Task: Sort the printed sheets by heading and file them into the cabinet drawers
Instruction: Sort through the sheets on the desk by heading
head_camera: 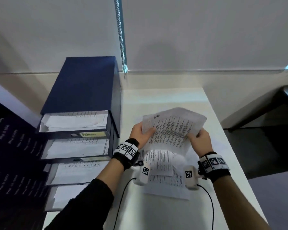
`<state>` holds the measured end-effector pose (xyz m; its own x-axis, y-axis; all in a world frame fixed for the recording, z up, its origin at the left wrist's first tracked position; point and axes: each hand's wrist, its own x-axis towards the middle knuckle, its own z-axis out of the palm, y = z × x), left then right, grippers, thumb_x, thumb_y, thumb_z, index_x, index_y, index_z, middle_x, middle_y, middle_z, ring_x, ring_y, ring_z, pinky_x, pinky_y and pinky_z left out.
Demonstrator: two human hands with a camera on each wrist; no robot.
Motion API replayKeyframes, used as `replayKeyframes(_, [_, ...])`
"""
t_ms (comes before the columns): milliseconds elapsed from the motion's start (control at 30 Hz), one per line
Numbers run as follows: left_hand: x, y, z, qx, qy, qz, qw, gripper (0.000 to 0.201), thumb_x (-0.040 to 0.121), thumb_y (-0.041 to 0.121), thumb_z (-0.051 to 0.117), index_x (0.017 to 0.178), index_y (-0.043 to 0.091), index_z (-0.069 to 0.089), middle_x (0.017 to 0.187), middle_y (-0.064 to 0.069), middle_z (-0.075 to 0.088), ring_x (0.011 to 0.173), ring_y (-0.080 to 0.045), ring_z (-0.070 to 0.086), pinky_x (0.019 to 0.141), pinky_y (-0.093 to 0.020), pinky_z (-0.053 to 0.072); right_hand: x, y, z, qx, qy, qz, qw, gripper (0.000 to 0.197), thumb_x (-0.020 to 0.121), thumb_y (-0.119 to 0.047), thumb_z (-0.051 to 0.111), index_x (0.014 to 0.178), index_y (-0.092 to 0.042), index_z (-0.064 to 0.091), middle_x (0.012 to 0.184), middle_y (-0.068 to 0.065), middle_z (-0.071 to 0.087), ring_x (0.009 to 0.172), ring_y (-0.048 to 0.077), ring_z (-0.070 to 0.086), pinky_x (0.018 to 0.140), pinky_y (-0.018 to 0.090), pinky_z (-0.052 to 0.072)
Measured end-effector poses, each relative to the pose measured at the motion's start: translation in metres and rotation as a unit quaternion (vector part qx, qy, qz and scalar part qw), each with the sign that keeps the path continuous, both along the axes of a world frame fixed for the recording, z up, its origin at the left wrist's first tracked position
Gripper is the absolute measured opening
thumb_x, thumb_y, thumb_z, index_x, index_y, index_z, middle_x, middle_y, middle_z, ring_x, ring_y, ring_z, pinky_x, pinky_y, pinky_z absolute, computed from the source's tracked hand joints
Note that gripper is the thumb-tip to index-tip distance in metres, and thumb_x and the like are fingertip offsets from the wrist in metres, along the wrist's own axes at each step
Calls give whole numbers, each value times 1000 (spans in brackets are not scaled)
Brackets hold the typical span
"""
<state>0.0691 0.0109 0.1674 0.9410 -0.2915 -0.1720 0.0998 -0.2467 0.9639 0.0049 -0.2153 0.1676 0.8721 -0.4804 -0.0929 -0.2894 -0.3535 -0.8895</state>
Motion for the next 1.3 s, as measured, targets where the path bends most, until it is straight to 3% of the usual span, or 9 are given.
replayKeyframes(100, [2,-4,12,-42,6,7,999,21,94,24,63,112,14,65,108,2,72,99,-9,69,88,-29,56,-2,-3,12,15,-30,-35,999,34,83,5,61,60,-16,48,52,-11,51,46,0,49,48,9,37])
replayKeyframes(233, [-1,5,11,-36,3,14,999,25,91,26,66,115,21,61,108,9,68,99,-7,66,80,-18,55,-8,-8,-1,48,11,-40,998,20,79,4,67,97,-3,65,89,7,68,83,21,64,74,31,49])
replayKeyframes(367, [-17,20,-4,52,56,0,997,41,95,39,58,125,13,58,123,-4,66,108,-19,63,92,-31,52,-14,7,-14,2,124,33,992,23,85,-18,71,90,3,64,89,18,68,84,34,63,70,41,52])
replayKeyframes(600, [-48,59,38,13,0,51,999,47,97,44,51,134,15,52,130,4,59,110,-8,55,95,-28,45,-32,35,32,-24,47,101,993,27,90,-36,66,102,-12,66,98,8,72,90,26,67,90,48,53])
replayKeyframes(700, [-63,97,38,6,0,87,996,53,93,44,57,139,18,47,137,0,57,121,-14,56,98,-32,47,-56,73,44,-11,57,161,985,31,90,-41,64,113,-20,62,105,5,71,94,21,66,84,37,52])
replayKeyframes(767, [-76,127,31,15,-20,108,994,49,95,34,59,140,20,47,133,2,60,118,-15,58,95,-31,48,-76,109,50,15,68,208,976,41,88,-48,60,118,-21,60,107,6,70,90,17,65,73,28,51])
replayKeyframes(967, [-124,223,10,54,43,148,987,44,94,31,62,135,19,51,126,-1,65,110,-16,64,96,-39,52,-122,216,39,132,169,230,949,83,87,-51,62,148,-6,28,142,-3,38,134,21,38,108,36,31])
replayKeyframes(1133, [-165,291,-1,69,90,191,975,63,85,42,71,138,18,47,129,-3,63,107,-18,63,96,-39,51,-122,278,30,235,175,236,926,69,85,-40,68,139,-6,42,122,-2,52,124,17,46,104,34,34])
replayKeyframes(1300, [-185,332,-10,108,152,205,961,69,78,32,79,136,11,49,129,-4,58,115,-25,58,93,-27,43,-108,296,33,286,247,170,910,78,88,-34,69,146,1,30,136,14,53,120,30,55,97,38,46])
